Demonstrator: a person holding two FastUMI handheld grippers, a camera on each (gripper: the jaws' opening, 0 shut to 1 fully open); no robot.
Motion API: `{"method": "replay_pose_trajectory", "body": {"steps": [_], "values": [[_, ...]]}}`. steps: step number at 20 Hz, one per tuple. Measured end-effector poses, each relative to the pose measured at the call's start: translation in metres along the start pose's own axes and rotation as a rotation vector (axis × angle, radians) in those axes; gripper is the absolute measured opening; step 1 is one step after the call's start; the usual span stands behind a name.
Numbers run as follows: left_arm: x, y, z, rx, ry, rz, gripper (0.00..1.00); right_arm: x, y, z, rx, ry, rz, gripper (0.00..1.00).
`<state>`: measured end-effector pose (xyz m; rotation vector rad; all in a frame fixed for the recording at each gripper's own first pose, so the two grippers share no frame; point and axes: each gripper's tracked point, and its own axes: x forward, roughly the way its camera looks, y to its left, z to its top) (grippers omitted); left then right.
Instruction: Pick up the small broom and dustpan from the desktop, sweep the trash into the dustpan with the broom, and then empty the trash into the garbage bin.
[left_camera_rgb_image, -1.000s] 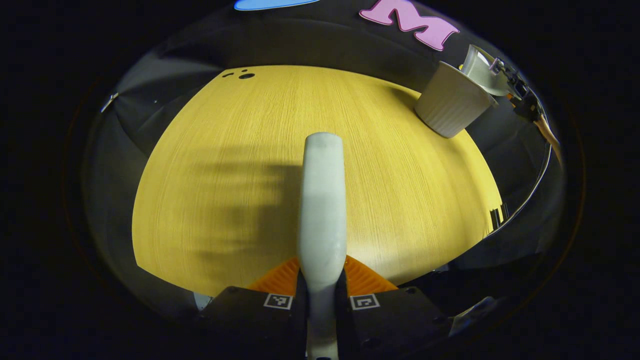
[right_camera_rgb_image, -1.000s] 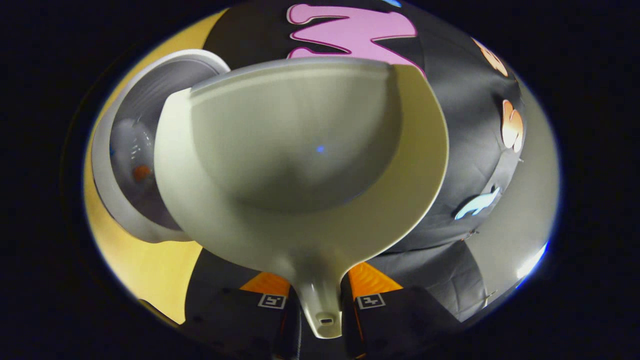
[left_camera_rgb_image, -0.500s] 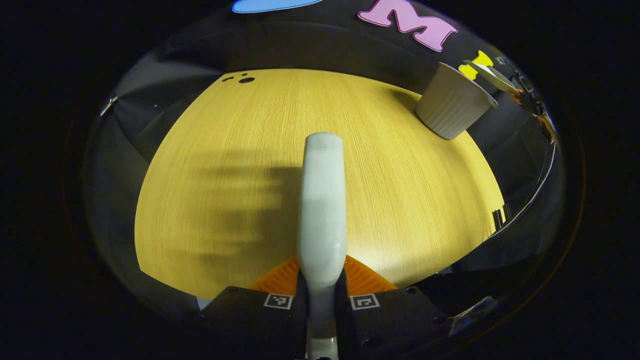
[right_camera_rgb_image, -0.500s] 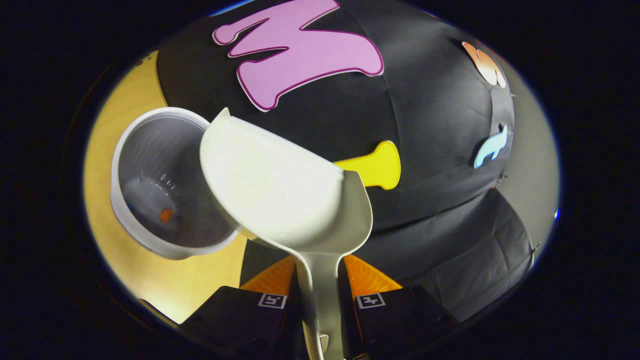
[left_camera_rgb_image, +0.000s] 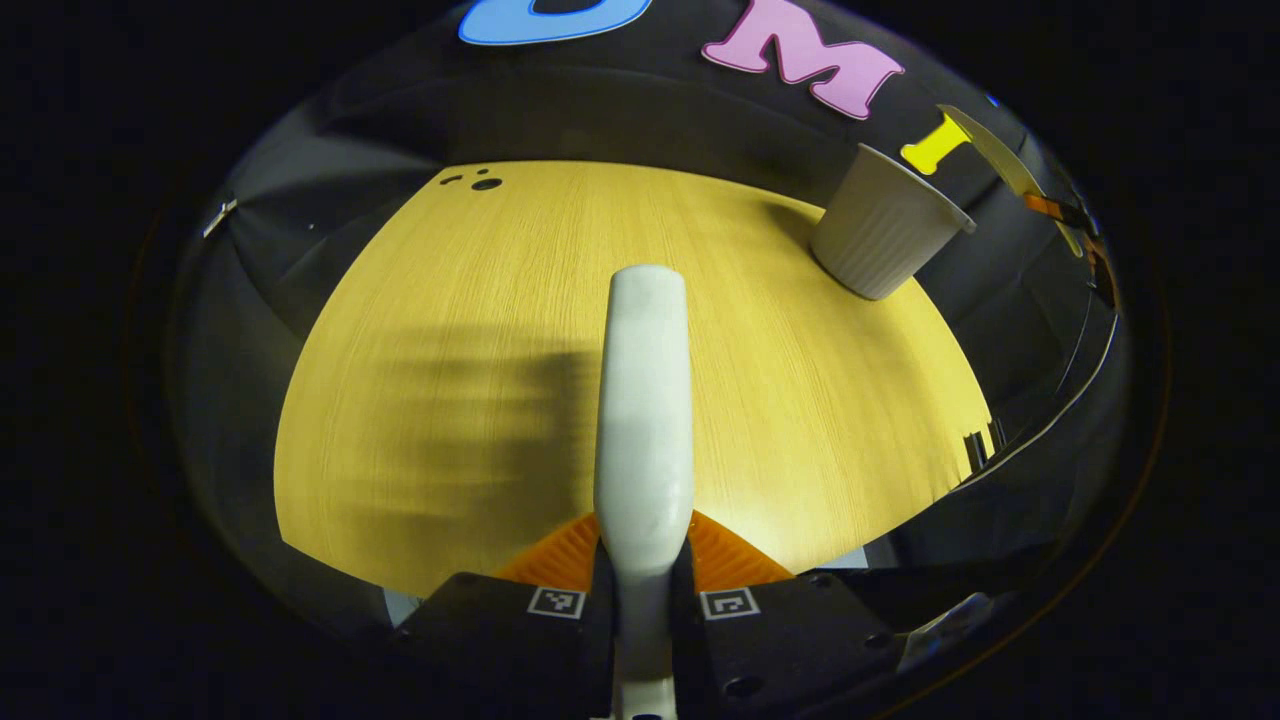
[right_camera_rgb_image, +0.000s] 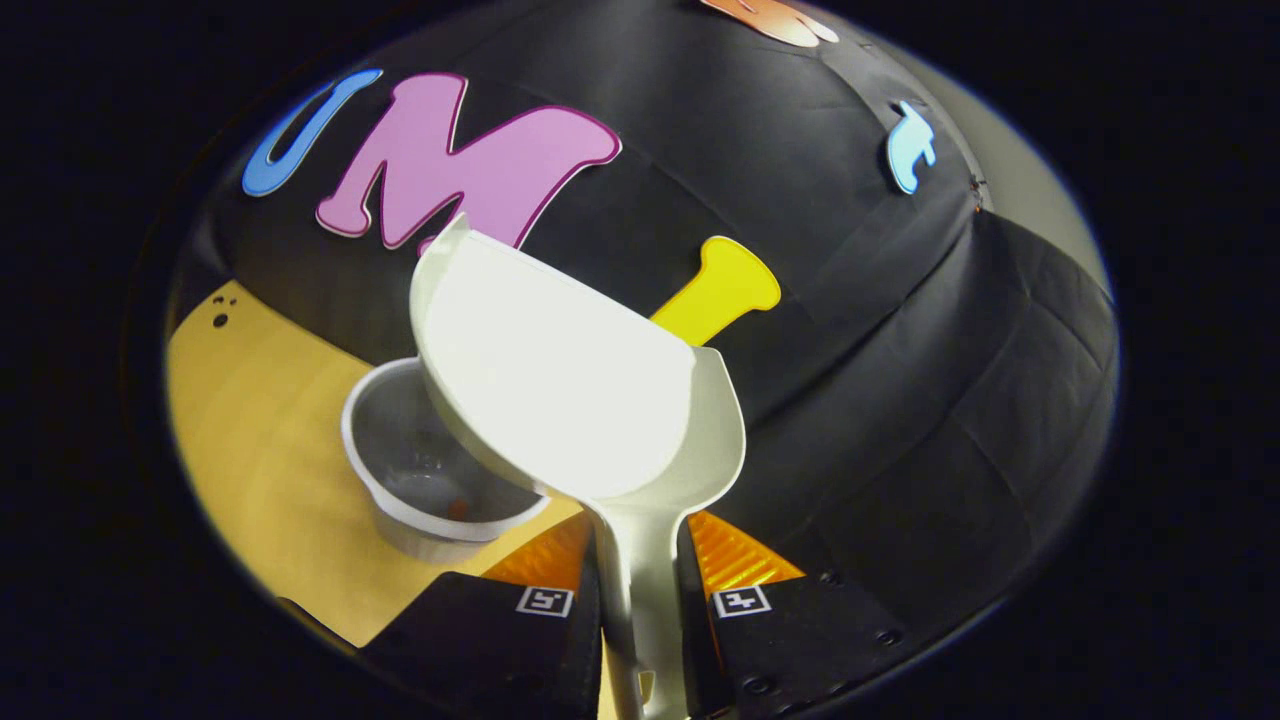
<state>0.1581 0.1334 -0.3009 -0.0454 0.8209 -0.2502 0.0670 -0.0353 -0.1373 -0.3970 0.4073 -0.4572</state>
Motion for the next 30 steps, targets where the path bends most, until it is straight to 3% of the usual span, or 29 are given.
{"method": "replay_pose_trajectory", "body": {"steps": [7,12,15,20,23,30], "values": [[-0.011,-0.013,0.009,0.04,-0.027,-0.017,0.27,0.0,0.008,0.008,0.168,-0.05,0.126,0.36],[-0.01,-0.012,0.013,0.043,-0.059,-0.008,0.27,-0.009,0.019,0.015,0.216,-0.021,0.31,0.36],[-0.004,-0.008,0.013,0.03,-0.059,0.005,0.27,-0.014,0.021,0.009,0.17,0.023,0.395,0.39],[0.016,-0.001,0.017,0.018,-0.047,0.039,0.27,-0.017,0.028,-0.011,0.109,0.163,0.504,0.34],[0.031,0.002,0.021,0.011,-0.031,0.057,0.28,-0.014,0.028,-0.02,0.062,0.244,0.529,0.39],[0.077,0.008,0.032,0.031,0.041,0.108,0.26,-0.025,0.026,-0.017,-0.009,0.422,0.544,0.34]]}}
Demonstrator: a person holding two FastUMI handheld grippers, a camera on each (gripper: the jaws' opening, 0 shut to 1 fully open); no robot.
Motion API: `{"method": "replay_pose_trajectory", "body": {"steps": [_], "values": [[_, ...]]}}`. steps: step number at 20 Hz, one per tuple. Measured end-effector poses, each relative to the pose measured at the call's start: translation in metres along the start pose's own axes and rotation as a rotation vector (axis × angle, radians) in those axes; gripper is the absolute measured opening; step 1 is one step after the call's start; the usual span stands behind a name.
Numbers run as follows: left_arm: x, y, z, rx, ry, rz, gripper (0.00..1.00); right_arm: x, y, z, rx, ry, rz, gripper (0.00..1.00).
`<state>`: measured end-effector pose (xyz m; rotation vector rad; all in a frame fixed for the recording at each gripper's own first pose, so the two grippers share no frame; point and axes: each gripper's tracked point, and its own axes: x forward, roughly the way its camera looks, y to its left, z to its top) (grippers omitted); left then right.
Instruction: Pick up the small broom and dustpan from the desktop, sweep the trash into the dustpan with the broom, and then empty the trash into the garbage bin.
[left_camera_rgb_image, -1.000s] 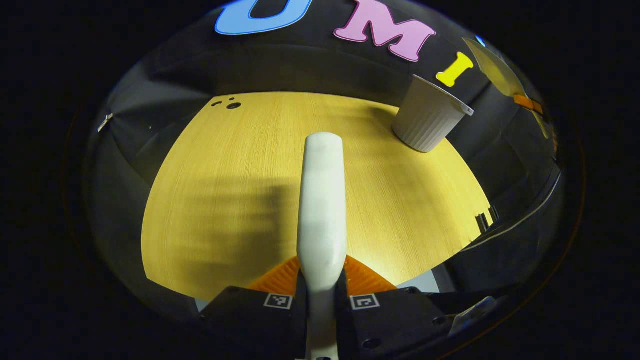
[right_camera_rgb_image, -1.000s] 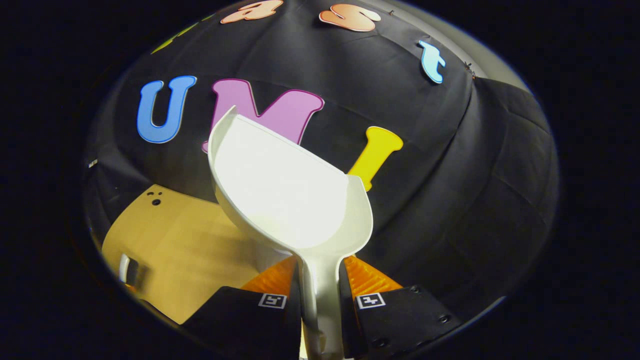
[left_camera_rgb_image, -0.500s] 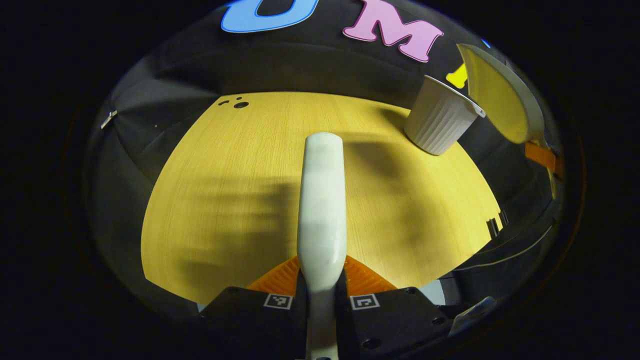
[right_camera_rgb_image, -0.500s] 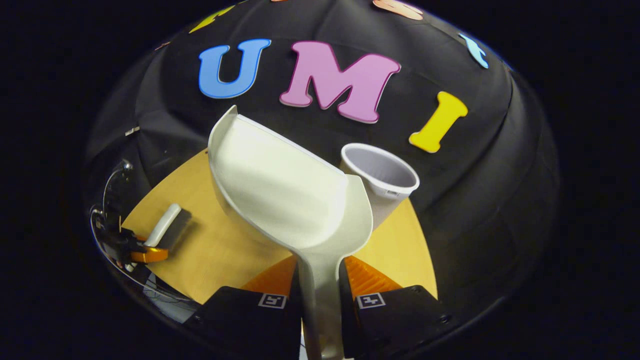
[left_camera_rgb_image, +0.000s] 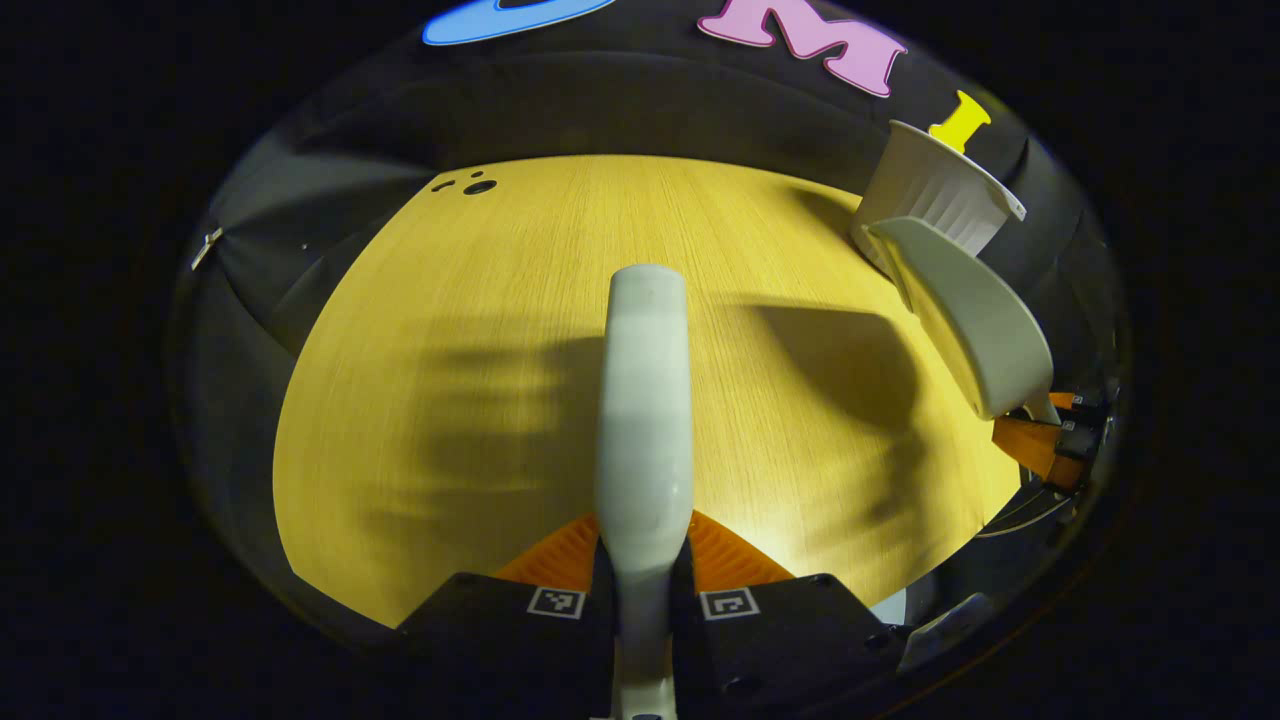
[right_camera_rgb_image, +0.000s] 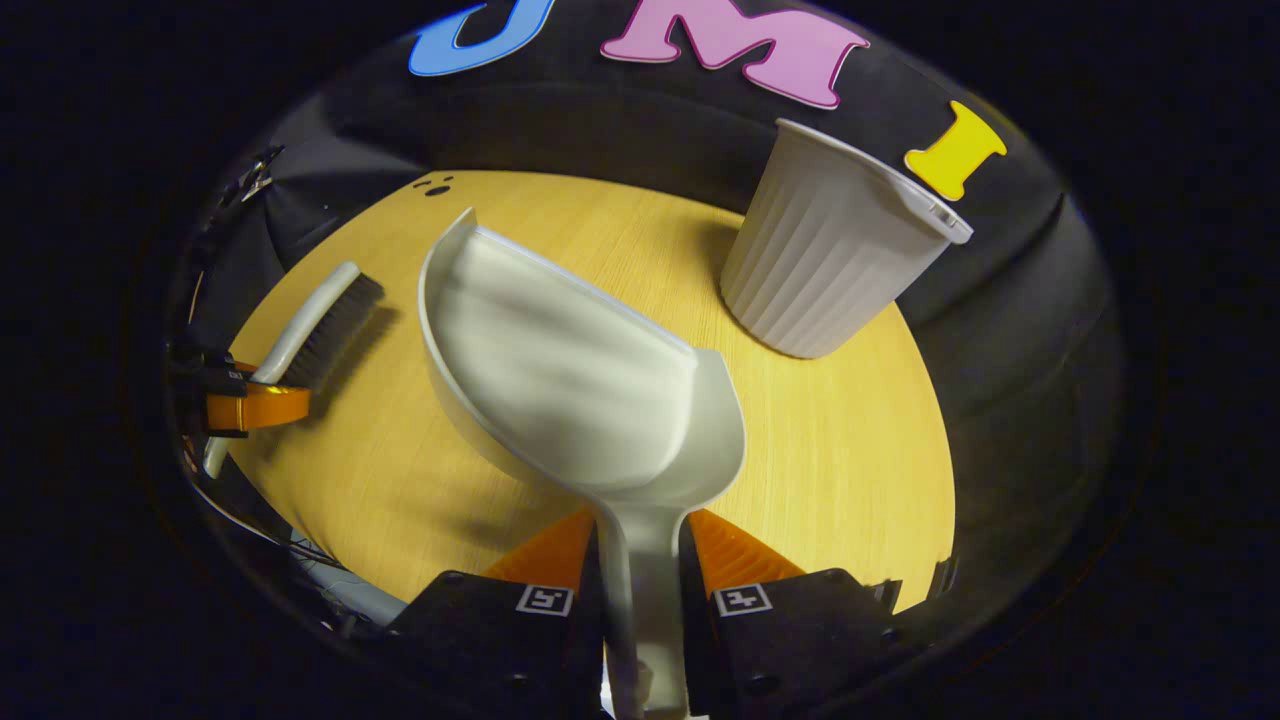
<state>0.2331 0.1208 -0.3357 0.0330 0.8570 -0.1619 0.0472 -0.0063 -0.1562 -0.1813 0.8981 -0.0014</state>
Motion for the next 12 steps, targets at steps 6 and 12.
{"method": "replay_pose_trajectory", "body": {"steps": [6,12], "values": [[0.026,-0.006,0.011,0.027,0.038,0.034,0.28,0.011,0.009,0.01,-0.067,0.04,-0.024,0.36],[0.038,-0.009,0.004,0.02,0.089,0.069,0.3,0.025,0.038,-0.016,-0.001,0.134,0.092,0.38]]}}
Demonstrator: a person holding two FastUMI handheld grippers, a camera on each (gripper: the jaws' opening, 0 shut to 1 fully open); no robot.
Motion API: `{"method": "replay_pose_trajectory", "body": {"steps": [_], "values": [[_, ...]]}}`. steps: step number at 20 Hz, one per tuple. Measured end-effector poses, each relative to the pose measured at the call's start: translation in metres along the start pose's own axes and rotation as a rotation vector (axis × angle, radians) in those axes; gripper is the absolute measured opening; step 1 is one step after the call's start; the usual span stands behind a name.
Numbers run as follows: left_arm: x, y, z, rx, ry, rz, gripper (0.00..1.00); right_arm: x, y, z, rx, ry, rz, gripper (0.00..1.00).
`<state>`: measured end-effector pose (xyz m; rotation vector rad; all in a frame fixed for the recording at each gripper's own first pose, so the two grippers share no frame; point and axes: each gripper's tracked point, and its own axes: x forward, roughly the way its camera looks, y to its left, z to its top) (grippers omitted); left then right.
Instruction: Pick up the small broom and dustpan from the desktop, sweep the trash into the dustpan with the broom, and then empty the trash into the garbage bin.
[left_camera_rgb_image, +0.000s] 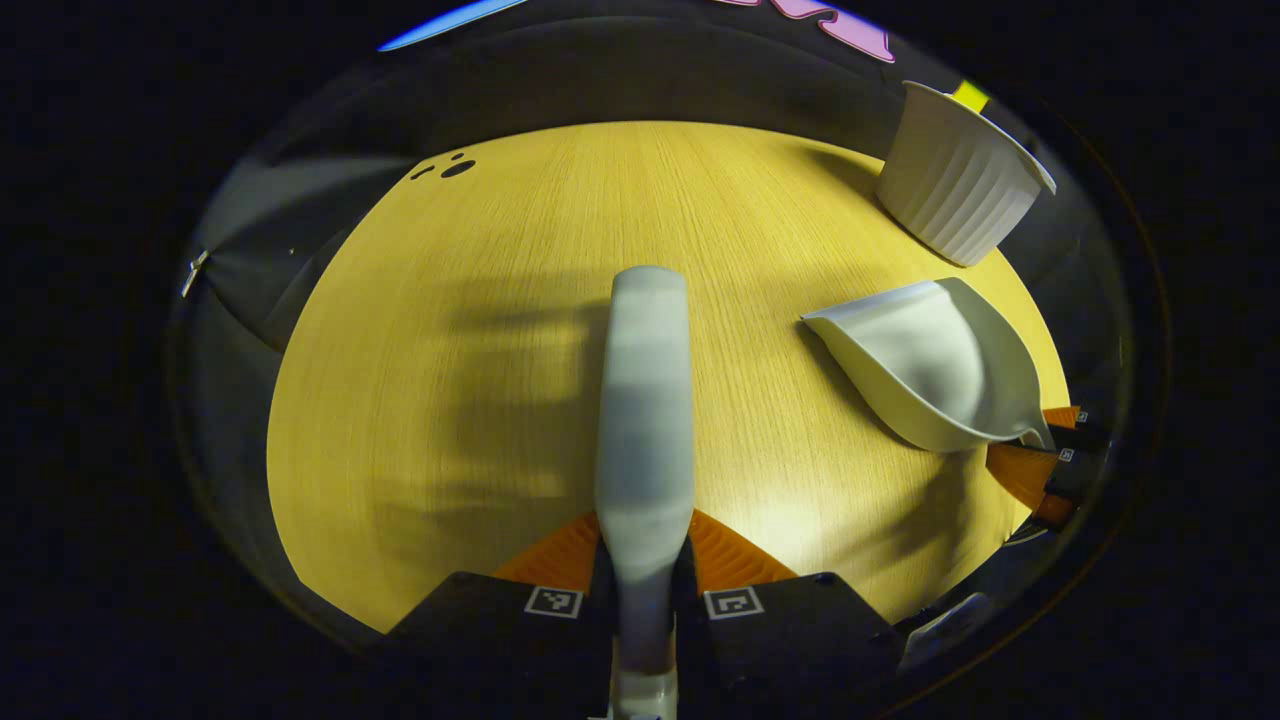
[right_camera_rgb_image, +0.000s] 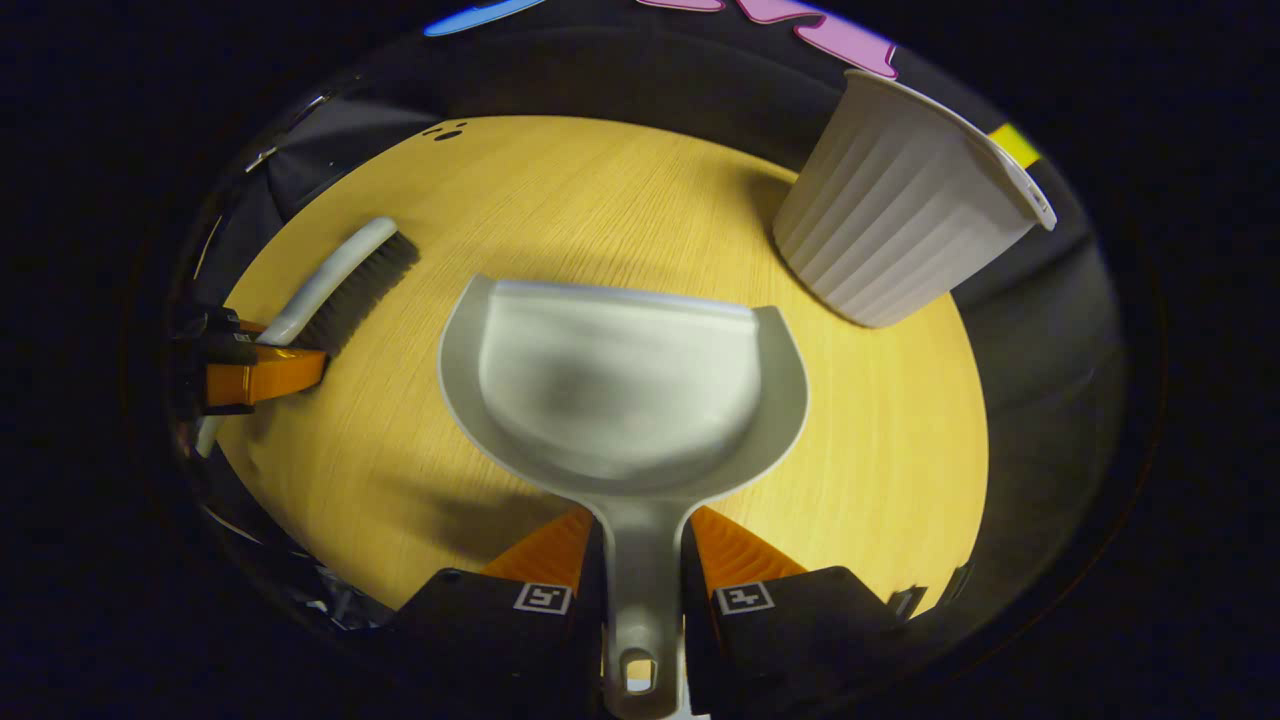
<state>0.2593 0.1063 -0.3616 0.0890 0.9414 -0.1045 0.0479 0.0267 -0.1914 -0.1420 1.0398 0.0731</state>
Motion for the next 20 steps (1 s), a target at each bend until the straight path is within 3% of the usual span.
{"method": "replay_pose_trajectory", "body": {"steps": [2,4,6,7,9,13,20], "values": [[0.001,0.001,0.0,-0.005,0.008,0.0,0.29,-0.001,0.004,0.003,0.035,0.0,0.039,0.4],[-0.002,0.001,0.0,-0.012,0.014,0.003,0.34,-0.003,0.011,0.002,0.078,0.005,0.09,0.48],[-0.005,-0.003,0.0,-0.023,0.004,-0.013,0.6,-0.007,0.016,0.005,0.108,-0.002,0.118,0.6],[-0.01,-0.005,0.001,-0.03,-0.007,-0.02,0.72,-0.011,0.018,0.007,0.118,-0.011,0.128,0.79],[-0.025,-0.003,0.01,-0.03,-0.067,-0.012,0.98,-0.022,0.012,0.012,0.125,-0.049,0.104,0.98],[-0.068,-0.007,0.034,-0.02,-0.238,-0.033,0.97,-0.067,0.006,0.043,0.164,-0.229,0.056,1.0],[-0.204,-0.018,0.067,0.077,-0.688,-0.021,0.96,-0.172,-0.013,0.094,0.223,-0.558,-0.025,1.0]]}}
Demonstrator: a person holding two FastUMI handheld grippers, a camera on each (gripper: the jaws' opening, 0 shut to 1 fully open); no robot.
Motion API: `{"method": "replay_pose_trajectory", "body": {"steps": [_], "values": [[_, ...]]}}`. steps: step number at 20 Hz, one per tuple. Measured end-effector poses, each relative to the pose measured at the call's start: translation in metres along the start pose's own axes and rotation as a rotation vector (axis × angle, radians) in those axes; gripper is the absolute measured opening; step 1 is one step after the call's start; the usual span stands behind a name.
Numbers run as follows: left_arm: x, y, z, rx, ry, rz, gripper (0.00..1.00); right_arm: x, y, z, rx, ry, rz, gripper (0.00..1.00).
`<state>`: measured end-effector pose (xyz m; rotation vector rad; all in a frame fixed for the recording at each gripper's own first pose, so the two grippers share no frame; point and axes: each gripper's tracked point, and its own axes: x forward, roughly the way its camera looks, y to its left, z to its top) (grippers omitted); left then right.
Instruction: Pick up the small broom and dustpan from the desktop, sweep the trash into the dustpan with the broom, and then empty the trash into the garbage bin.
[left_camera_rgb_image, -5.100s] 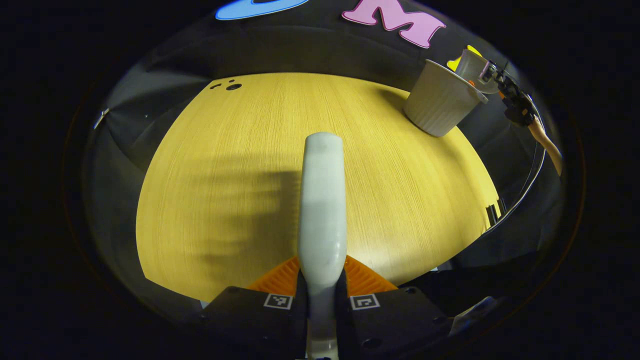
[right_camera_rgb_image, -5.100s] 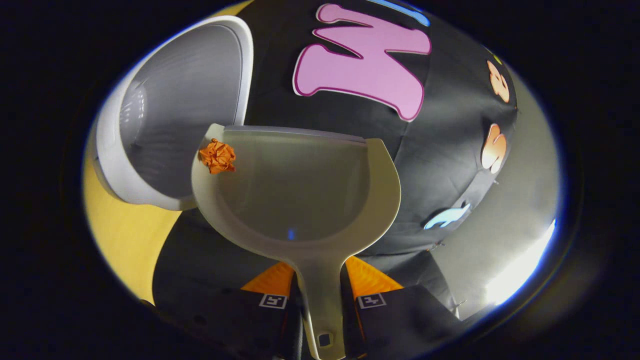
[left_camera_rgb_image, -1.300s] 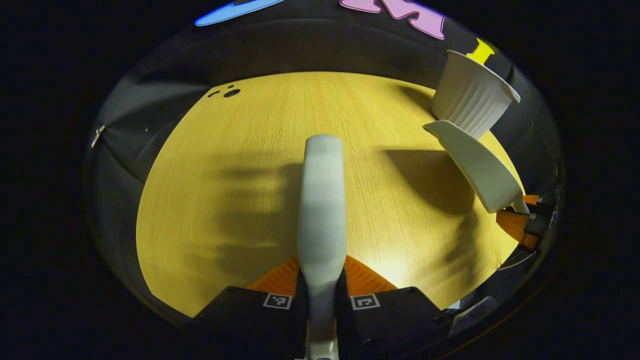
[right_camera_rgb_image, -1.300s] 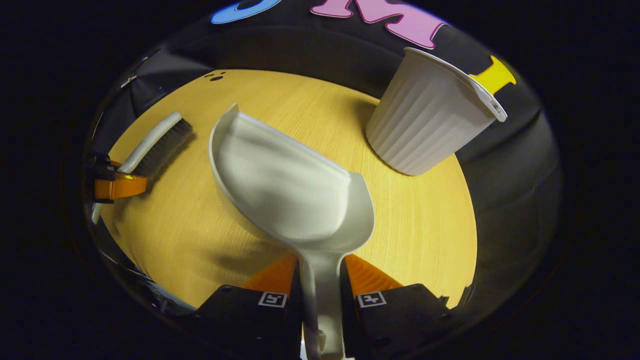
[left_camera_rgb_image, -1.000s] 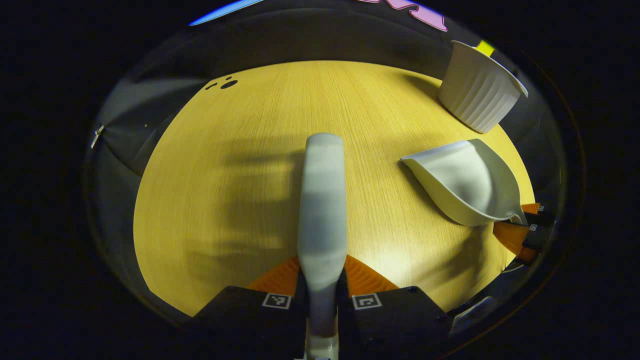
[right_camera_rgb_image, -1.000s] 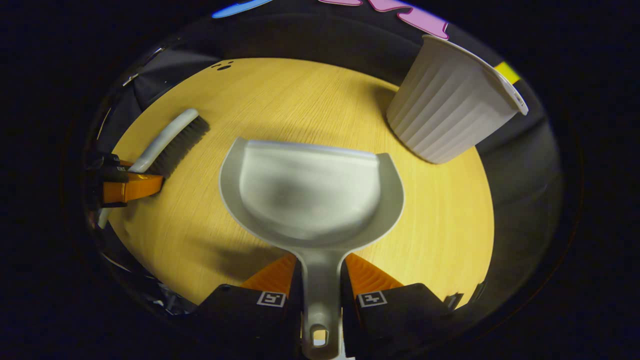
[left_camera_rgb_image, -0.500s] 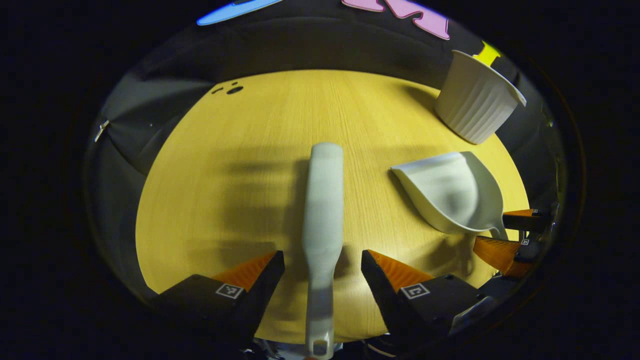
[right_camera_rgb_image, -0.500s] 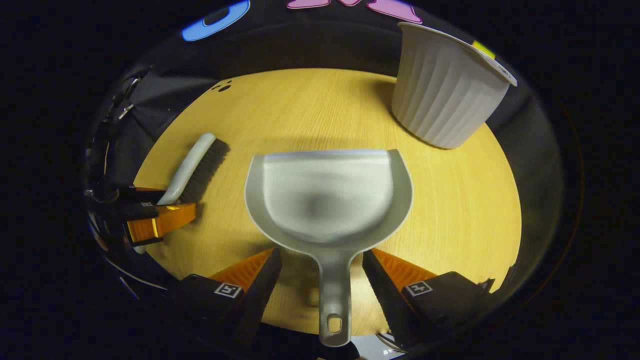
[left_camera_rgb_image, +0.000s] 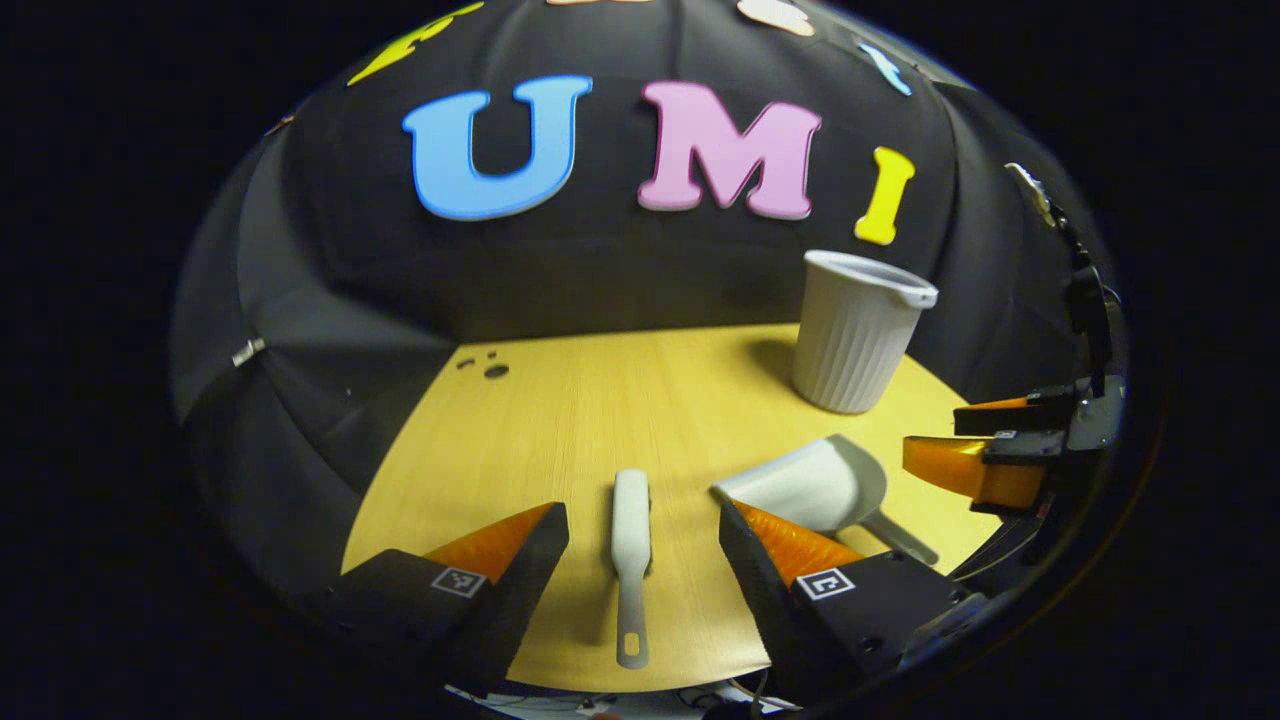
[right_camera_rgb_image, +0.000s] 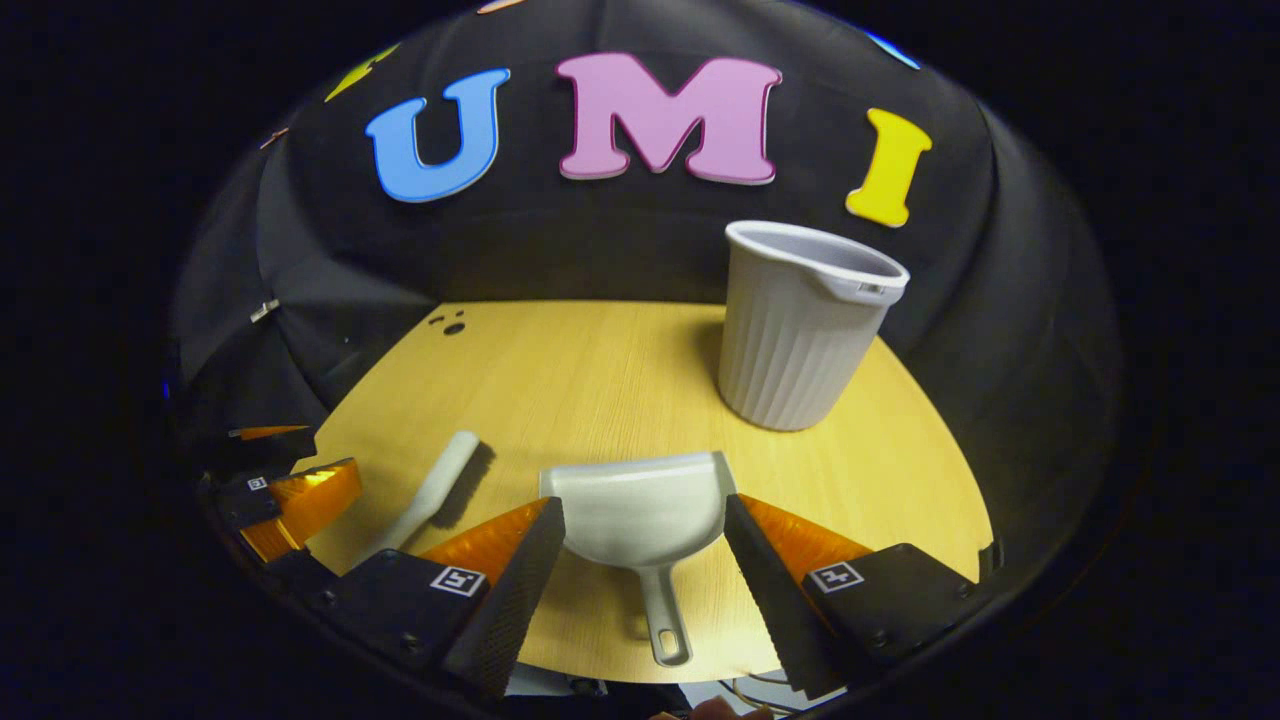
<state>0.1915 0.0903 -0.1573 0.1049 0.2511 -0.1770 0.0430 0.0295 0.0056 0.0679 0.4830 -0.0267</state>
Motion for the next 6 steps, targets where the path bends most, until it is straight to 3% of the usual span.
{"method": "replay_pose_trajectory", "body": {"steps": [2,6], "values": [[-0.034,-0.002,0.028,0.028,-0.134,0.004,0.96,-0.025,0.004,0.022,0.011,-0.08,0.008,1.0],[-0.081,-0.014,0.062,0.009,-0.276,-0.031,0.96,-0.076,0.003,0.045,0.008,-0.178,-0.006,1.0]]}}
